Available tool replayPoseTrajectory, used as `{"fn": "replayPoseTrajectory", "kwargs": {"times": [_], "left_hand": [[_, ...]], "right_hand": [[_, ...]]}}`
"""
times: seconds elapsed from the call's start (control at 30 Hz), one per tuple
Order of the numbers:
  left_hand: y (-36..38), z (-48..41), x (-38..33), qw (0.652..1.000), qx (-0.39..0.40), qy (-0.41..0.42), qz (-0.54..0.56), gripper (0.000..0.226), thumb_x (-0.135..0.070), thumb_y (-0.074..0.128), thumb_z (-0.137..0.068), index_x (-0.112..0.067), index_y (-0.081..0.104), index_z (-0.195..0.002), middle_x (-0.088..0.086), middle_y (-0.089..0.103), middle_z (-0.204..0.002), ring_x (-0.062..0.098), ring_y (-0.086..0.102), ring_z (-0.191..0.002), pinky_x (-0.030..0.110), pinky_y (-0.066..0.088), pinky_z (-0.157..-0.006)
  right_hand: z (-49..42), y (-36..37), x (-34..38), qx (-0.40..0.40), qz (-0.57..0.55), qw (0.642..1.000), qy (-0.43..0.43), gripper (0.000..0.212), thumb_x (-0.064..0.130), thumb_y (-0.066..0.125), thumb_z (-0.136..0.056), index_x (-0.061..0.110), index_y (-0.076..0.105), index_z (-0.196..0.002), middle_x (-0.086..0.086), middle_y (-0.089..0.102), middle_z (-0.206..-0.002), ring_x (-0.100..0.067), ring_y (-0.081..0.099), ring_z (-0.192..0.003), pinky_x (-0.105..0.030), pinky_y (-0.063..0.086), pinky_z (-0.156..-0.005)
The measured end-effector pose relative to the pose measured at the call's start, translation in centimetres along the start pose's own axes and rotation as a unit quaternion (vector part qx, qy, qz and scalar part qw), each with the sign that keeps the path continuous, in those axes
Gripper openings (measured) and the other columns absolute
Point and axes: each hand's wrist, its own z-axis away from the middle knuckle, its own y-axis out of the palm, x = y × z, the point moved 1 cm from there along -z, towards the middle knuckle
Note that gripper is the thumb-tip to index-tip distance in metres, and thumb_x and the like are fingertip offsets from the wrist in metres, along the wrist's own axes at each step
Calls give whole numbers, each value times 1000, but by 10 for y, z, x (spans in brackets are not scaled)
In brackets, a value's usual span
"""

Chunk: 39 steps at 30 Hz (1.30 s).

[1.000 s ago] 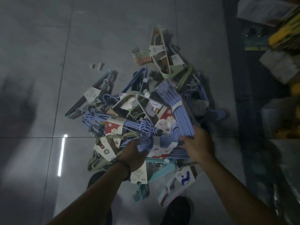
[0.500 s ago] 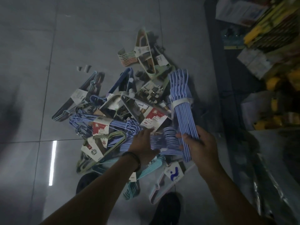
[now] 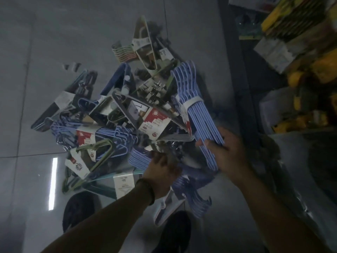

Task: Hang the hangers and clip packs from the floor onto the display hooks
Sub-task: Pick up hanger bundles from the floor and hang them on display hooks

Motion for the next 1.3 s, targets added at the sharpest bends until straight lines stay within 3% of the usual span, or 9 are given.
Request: {"fn": "replayPoseTrajectory", "kwargs": {"times": [0.13,0.37,0.47,0.6,0.73,0.8,0.93,1.13,1.3], "left_hand": [[-22,-12,-27,997,58,17,46,54,-41,71,-78,-21,56,-126,8,61,-129,37,61,-113,46,52,-91],[-28,26,26,939,26,-163,302,51,-60,65,-69,-38,62,-115,-15,71,-95,9,70,-87,20,51,-72],[-22,49,62,847,-48,-267,457,32,-36,83,-74,-39,64,-99,-22,63,-90,3,63,-84,25,50,-78],[-23,57,73,642,-143,-367,658,40,-7,85,-83,-44,74,-95,-12,76,-104,16,73,-96,49,62,-87],[-30,55,63,512,-187,-386,745,27,-7,83,-85,-33,78,-79,4,79,-88,32,77,-83,38,63,-63],[-31,52,56,461,-165,-380,785,10,-20,82,-87,-22,79,-96,10,80,-93,30,79,-85,40,64,-68],[-28,51,52,394,-148,-364,831,41,-53,71,-86,-22,76,-112,4,81,-106,25,79,-95,39,65,-72],[-21,56,54,407,-151,-353,829,75,-54,81,-71,-15,65,-133,11,75,-125,34,73,-110,54,60,-95],[-14,63,45,410,-153,-342,832,65,-40,82,-73,-7,66,-127,18,75,-121,39,73,-109,61,57,-97]], "right_hand": [[-5,-28,16,14,1,1000,-7,20,2,66,-96,17,77,-104,3,80,-97,-14,74,-94,-30,58,-82],[13,-69,31,-44,26,998,-22,15,7,76,-91,10,70,-105,0,71,-92,0,68,-80,-11,51,-62],[31,-54,28,-86,55,995,-21,23,11,76,-92,15,63,-110,6,66,-93,8,65,-83,-11,54,-58],[55,-3,21,-131,164,976,-47,39,36,69,-91,15,61,-122,13,59,-97,1,64,-77,-14,52,-52],[88,66,19,-120,223,967,39,45,36,73,-90,11,65,-127,-13,70,-113,-31,65,-96,-44,59,-76],[105,103,21,-80,225,970,43,45,19,85,-82,8,70,-123,-17,71,-114,-36,67,-102,-50,57,-86],[115,147,26,-10,226,973,54,60,10,78,-87,14,59,-144,-13,57,-145,-40,51,-133,-55,43,-107],[123,159,35,16,218,973,75,54,27,60,-102,30,42,-152,2,32,-161,-22,28,-148,-44,29,-118],[123,149,38,-26,143,986,80,57,18,65,-100,21,46,-154,-3,43,-160,-24,39,-149,-48,36,-119]]}}
